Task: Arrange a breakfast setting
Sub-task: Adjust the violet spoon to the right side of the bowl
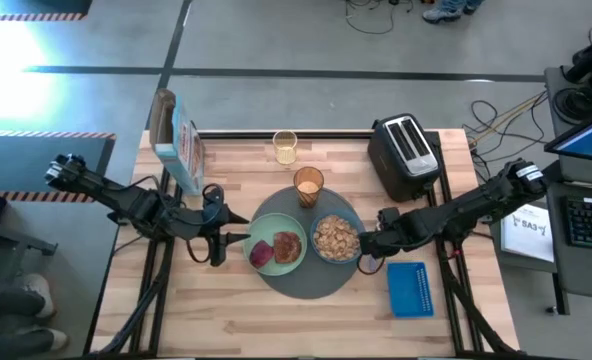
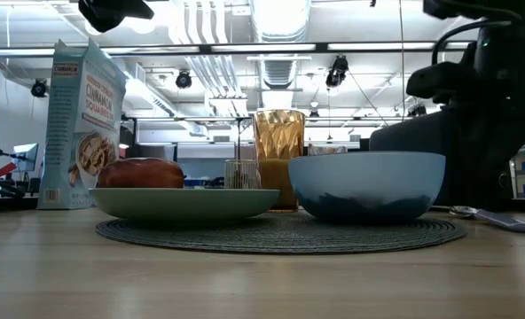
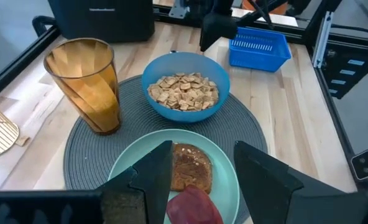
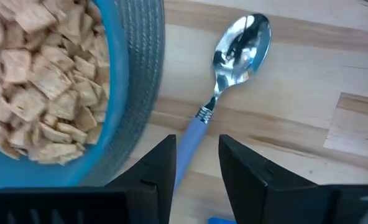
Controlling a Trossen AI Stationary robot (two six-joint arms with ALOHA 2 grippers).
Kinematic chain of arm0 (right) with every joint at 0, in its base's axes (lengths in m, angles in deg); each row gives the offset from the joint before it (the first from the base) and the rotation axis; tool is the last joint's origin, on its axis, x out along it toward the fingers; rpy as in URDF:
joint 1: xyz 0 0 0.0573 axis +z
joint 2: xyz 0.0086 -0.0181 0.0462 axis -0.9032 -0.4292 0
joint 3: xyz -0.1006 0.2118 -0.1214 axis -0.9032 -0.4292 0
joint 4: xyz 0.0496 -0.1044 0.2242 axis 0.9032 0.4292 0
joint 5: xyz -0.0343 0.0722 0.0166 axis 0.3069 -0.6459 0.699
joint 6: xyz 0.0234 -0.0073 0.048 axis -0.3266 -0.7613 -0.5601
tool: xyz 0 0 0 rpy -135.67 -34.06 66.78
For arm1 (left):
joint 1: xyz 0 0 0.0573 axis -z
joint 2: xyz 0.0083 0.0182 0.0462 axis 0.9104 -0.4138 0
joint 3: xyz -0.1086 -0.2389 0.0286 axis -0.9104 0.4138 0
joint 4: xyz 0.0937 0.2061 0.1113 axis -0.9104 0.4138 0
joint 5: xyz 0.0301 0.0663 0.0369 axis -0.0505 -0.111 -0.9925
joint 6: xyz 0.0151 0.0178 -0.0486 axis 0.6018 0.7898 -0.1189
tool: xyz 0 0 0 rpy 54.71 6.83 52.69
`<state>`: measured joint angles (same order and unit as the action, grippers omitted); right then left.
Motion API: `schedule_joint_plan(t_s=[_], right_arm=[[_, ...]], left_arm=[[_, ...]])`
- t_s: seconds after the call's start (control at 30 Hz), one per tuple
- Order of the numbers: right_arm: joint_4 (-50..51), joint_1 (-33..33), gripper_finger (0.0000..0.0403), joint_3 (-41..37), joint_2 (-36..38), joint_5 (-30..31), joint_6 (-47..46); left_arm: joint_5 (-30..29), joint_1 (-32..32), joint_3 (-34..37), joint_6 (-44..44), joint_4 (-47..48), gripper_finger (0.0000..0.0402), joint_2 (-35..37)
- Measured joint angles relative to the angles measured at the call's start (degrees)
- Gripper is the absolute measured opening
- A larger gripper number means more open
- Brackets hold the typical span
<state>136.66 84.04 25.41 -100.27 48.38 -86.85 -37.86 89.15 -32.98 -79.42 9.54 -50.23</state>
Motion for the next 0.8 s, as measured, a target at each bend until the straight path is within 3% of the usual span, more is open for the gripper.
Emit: schedule_joint_plan(t_s=[0.2, 0.37, 0.8], right_arm=[[-0.65, -3.45, 0.0146, -0.19, -0.29, -2.47, 3.86], [-1.51, -5.25, 0.0166, -1.22, -0.29, -2.99, -0.23], [-17.38, -5.11, 0.0136, -9.99, -0.77, -6.04, -8.02]], left_arm=[[-0.04, 0.00, 0.00, 0.15, 0.60, 0.0155, 0.02], [-0.04, 0.00, 0.00, 0.17, 2.53, 0.0155, 0.07], [-0.06, 0.00, 0.00, 1.20, 3.92, 0.0155, 0.07]])
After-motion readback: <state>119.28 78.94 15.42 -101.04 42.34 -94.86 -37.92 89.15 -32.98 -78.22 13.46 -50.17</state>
